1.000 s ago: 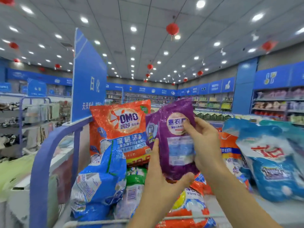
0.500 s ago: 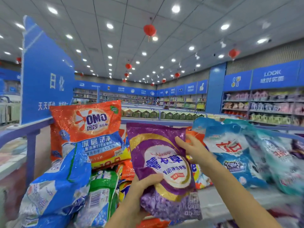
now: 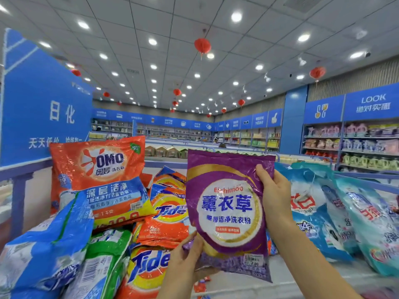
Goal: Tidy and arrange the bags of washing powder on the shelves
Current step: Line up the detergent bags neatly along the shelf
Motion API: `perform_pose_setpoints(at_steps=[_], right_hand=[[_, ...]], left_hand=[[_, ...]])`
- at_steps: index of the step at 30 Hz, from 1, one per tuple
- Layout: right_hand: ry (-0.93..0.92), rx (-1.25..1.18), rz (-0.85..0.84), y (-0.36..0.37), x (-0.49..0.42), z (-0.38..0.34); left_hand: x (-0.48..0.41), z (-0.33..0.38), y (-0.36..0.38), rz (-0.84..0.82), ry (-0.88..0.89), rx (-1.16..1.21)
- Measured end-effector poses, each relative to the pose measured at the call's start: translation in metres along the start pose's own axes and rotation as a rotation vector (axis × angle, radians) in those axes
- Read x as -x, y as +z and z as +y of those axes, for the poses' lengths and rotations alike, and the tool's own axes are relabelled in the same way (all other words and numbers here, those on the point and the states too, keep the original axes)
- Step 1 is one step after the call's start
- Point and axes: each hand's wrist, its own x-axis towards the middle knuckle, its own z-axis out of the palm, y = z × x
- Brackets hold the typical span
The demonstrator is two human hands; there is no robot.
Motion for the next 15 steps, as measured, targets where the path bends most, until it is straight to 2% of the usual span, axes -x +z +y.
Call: perform_pose_setpoints(at_steps=[3, 6, 9, 11, 15], right_hand=[[-0.003, 0.003, 0.069, -0.023, -0.009, 0.007], [0.055, -0.118, 0.173, -0.054, -0.019, 0.016], [0.175, -0.230, 0.208, -0.086, -0.027, 0.030], [0.213, -0.226, 0.175, -0.114, -0.035, 0.030], [0.142, 0.031, 0.005, -0.184, -0.057, 0.004]], left_hand=[[-0.005, -0.009, 0.012, 0.113, 0.127, -0.082], [-0.009, -0.017, 0.027, 0.269, 0.215, -0.103], [-0.011, -0.029, 0.048, 0.310, 0.184, -0.037], [-0.013, -0.041, 0.062, 0.329, 0.127, 0.002], [-0.019, -0.067, 0.095, 0.365, 0.058, -0.003]])
